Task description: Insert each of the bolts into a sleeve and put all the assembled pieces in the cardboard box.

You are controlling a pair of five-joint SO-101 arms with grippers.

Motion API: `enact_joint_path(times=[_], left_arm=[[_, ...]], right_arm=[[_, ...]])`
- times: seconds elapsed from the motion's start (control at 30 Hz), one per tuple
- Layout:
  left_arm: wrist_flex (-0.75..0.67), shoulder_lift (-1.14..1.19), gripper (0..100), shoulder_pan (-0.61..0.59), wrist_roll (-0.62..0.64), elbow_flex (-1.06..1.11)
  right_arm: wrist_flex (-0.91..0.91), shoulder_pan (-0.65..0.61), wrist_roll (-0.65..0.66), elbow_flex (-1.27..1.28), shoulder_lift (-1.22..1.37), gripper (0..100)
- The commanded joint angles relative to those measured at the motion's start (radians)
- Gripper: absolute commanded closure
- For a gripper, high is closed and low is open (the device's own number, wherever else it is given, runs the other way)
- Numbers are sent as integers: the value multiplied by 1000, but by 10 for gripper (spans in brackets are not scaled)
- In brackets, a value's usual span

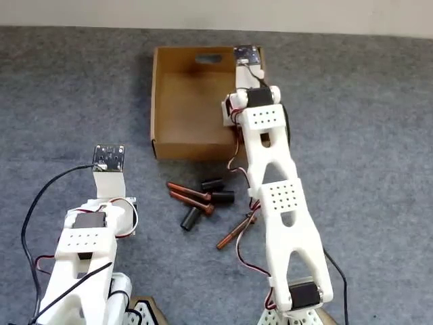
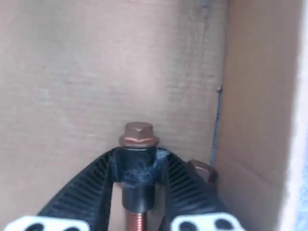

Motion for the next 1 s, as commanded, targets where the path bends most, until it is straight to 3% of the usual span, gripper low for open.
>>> enact_joint_path(times=[0.0,0.5,0.97], left_arm=[[-12,-19,983,-2,-5,-5],[-12,-19,983,-2,-5,-5],[-12,-19,983,-2,-5,-5]], right_arm=[[19,5,8,-117,-24,864],[81,41,9,-114,-366,864],[104,156,9,-114,-180,864]])
